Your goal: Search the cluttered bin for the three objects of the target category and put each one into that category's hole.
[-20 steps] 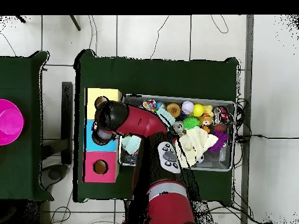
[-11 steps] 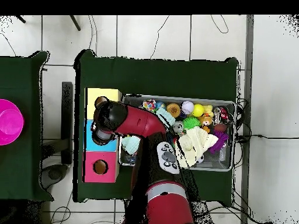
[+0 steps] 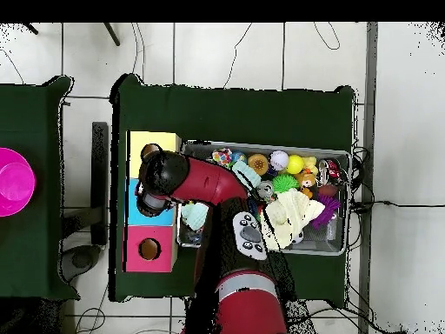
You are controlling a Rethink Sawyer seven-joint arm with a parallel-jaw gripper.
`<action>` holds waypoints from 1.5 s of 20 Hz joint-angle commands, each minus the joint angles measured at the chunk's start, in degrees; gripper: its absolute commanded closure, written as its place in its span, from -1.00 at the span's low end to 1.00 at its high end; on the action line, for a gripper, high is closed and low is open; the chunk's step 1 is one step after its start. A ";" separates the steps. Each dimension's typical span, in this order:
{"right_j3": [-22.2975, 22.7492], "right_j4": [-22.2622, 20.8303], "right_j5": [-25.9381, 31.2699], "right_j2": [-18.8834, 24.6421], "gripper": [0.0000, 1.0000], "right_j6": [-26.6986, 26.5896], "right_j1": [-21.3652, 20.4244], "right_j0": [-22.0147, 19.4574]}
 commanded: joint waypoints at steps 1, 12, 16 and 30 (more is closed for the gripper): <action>-0.99 -4.23 7.73 -2.44 -1.00 7.41 -0.19 -0.61; -0.06 -4.16 6.72 -3.06 -1.00 7.44 -0.60 -0.73; 0.31 -4.42 5.86 -3.44 -1.00 7.33 -0.91 -0.70; -0.14 -7.23 7.95 -5.90 1.00 6.51 -3.01 -0.85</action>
